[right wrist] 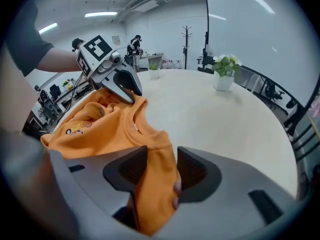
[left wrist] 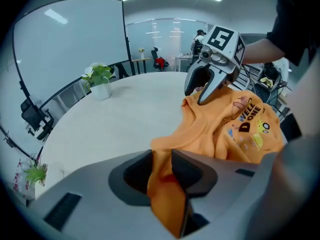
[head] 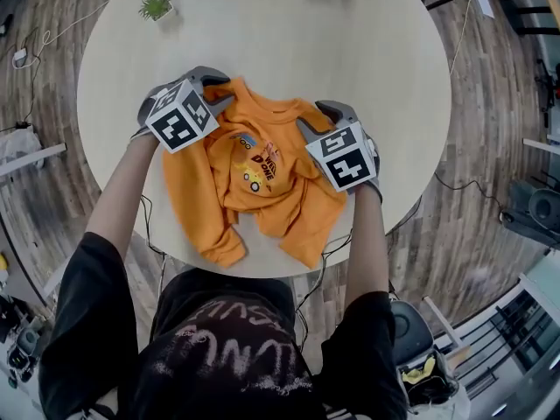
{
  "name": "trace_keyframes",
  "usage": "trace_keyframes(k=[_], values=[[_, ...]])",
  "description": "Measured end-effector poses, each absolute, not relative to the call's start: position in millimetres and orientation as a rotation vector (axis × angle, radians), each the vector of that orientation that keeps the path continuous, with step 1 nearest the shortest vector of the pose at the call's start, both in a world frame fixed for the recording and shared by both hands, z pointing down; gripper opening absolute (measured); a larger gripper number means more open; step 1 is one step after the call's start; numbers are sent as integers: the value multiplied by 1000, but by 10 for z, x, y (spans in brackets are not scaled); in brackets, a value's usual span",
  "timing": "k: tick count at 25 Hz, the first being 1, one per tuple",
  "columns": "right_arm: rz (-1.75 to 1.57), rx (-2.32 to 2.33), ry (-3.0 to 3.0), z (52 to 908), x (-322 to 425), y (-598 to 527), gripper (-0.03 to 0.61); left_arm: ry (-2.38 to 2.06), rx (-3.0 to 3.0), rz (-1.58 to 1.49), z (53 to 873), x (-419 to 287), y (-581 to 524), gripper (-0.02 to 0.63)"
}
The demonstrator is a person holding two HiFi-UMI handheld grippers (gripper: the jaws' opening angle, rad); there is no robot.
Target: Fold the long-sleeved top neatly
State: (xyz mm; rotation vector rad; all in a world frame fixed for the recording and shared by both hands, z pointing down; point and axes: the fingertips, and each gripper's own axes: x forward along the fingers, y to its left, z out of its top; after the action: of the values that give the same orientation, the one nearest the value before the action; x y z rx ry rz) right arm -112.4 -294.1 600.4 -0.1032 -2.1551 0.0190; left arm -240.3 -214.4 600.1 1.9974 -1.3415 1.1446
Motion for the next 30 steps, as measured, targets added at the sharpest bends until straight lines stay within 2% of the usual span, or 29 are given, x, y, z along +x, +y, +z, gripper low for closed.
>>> trace_keyframes(k=[8, 11, 13, 16, 30], values=[[-10, -124, -2118, 6133, -1114, -2895, 166, -1346, 1988, 1213, 6059, -2418, -2147, 106], [-27, -105, -2119, 6127, -1121, -2908, 131, -1364, 1989, 1257, 6064, -2432, -2149, 70], [-57, -87, -2121, 6115, -1114, -2926, 82, -1378, 1991, 1279, 6051, -2433, -2144, 45], [-86, -66, -2130, 6094, -1112, -2948, 42, -1404, 1999, 1293, 6016, -2448, -2147, 31], [-207, 114, -2279, 5269, -1152, -3038, 33, -1649, 2070, 1257, 5175, -2532, -2151, 29]])
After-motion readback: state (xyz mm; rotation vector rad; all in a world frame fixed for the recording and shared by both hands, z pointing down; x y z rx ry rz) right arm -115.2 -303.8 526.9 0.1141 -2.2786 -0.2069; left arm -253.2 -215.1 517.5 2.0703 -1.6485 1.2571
